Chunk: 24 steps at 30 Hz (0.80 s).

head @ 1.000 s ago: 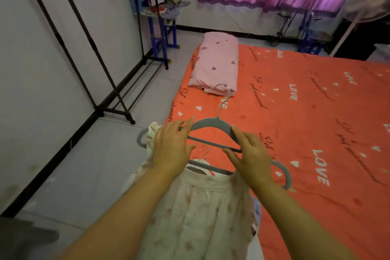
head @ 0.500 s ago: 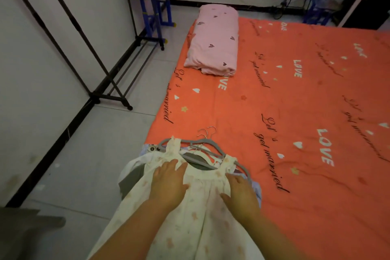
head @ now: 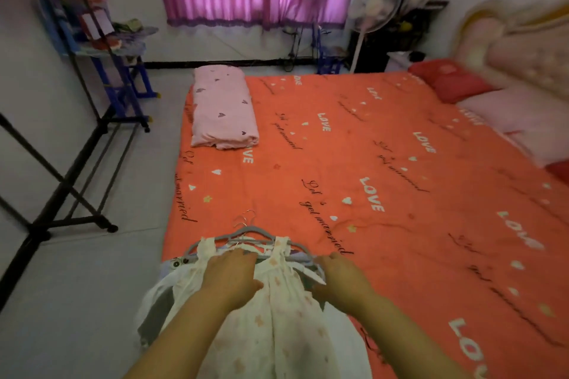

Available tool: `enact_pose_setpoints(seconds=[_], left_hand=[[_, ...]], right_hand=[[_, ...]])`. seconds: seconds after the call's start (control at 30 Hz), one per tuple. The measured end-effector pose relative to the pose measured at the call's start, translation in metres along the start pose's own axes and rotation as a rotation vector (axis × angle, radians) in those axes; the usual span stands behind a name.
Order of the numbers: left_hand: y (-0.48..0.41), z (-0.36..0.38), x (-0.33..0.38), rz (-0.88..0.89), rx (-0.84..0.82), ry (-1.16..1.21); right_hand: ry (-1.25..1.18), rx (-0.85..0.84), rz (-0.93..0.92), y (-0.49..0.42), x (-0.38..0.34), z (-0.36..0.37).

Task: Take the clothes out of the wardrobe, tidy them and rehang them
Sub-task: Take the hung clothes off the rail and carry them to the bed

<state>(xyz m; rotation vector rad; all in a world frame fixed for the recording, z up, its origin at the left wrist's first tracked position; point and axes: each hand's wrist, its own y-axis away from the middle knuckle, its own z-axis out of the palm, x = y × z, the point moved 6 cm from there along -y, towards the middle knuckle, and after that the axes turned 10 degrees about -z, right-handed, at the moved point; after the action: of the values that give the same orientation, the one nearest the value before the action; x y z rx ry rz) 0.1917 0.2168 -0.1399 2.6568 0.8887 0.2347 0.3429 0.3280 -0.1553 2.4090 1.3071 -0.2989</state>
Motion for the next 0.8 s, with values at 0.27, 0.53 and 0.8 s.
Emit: enact_pose_setpoints(seconds=[0.27, 0.53, 0.8], left_hand=[[0.101, -0.002, 0.091, 0.538, -0.080, -0.081], [0.283, 0.030, 0.228, 1.109, -0.119, -0.293], [0.557, 0.094, 0.312, 1.656, -0.122, -0.448]], right_hand=[[-0.011, -0.005, 0.460, 0.196, 0.005, 0.007], [-0.119, 0.141, 0.965, 0.465, -0.031, 0.036], [-0.238, 0.434, 1.513, 0.744, -0.152, 0.101]])
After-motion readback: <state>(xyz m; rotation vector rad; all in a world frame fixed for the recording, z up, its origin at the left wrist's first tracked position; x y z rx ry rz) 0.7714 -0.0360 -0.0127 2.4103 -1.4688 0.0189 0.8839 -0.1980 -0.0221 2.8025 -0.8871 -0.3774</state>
